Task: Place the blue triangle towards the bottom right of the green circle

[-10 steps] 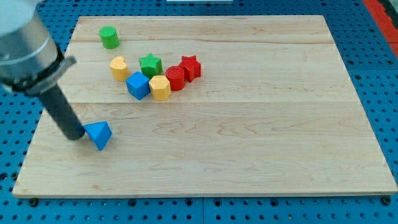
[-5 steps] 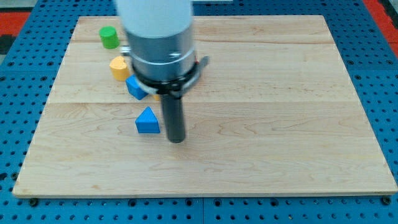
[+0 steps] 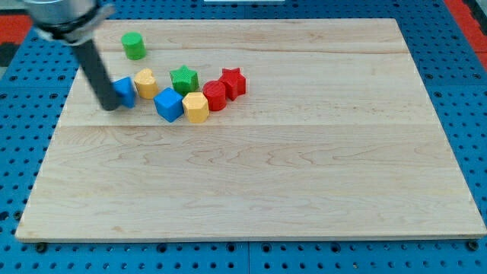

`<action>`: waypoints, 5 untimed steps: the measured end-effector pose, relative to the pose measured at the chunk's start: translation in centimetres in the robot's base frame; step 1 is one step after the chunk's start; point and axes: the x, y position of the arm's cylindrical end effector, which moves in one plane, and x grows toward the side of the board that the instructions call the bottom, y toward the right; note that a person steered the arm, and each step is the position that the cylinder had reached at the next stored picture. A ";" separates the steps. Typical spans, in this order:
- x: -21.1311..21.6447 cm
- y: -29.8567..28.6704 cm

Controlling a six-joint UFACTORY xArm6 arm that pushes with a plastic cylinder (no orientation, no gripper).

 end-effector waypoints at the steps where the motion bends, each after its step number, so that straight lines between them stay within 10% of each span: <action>1: 0.3 1.0; 5: -5.6 4.8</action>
